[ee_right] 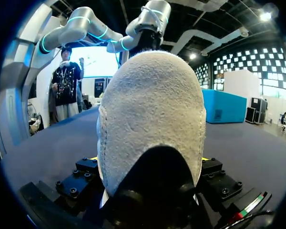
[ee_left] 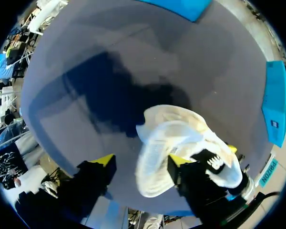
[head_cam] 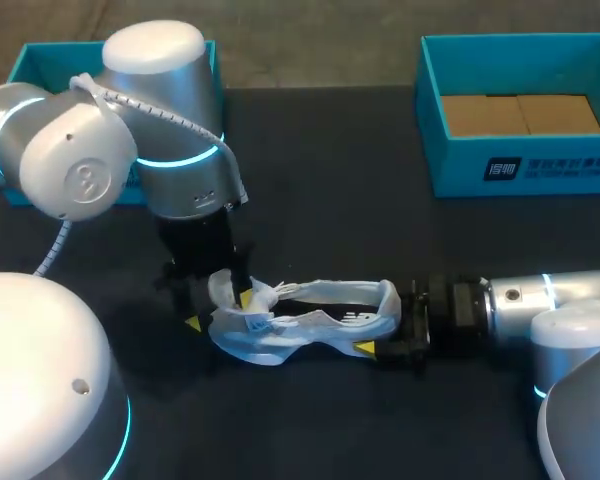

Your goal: Take the shoe out of the shoebox, open the shoe tongue, remove and reinsert the insole, then place the shoe into the shoebox

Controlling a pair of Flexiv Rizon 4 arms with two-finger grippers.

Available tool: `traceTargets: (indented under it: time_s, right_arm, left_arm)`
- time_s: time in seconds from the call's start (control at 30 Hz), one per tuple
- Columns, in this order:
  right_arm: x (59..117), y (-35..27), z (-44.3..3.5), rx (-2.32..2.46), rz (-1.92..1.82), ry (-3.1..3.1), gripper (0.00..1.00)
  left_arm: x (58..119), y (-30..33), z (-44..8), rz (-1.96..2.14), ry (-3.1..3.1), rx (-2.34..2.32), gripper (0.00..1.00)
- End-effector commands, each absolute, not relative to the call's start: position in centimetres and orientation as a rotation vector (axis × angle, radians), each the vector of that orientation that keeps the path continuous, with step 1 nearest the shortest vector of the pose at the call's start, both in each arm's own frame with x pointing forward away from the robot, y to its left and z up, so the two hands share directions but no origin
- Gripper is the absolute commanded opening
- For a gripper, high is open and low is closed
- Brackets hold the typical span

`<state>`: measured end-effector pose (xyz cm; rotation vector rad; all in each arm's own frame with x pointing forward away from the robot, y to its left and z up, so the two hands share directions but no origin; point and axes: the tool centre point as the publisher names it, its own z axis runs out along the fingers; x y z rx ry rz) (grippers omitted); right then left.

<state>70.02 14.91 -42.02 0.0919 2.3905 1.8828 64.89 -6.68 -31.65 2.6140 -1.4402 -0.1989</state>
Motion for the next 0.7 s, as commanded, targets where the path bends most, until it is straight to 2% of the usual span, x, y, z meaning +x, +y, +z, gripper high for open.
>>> traceTargets:
  time_s: [0.03, 0.27, 0.5, 0.53, 0.57, 0.63, 0.7]
  right_arm:
    - [70.0, 14.9, -42.0, 0.093, 1.880, 2.392, 0.00]
    - [70.0, 14.9, -42.0, 0.093, 1.880, 2.392, 0.00]
    - [70.0, 14.9, -42.0, 0.093, 1.880, 2.392, 0.00]
    - [70.0, 14.9, -42.0, 0.093, 1.880, 2.392, 0.00]
    - [70.0, 14.9, -42.0, 0.093, 1.880, 2.392, 0.00]
    - [70.0, 14.9, -42.0, 0.093, 1.880, 2.392, 0.00]
    - [70.0, 14.9, -42.0, 0.093, 1.880, 2.392, 0.00]
  left_arm:
    - [63.3, -6.5, -28.5, -0.083, -1.370, 2.740, 1.00]
    - [63.2, -8.1, -25.3, -0.003, -1.524, 2.677, 1.00]
    - [61.5, -10.6, -22.7, 0.026, -1.955, 2.435, 1.00]
    - [61.4, -11.0, -22.4, 0.045, -2.008, 2.393, 0.76]
    - [61.3, -11.5, -22.1, 0.040, -2.051, 2.356, 0.43]
    - [61.1, -12.4, -21.7, 0.043, -2.159, 2.265, 0.00]
    - [60.9, -13.0, -21.4, 0.063, -2.275, 2.157, 0.00]
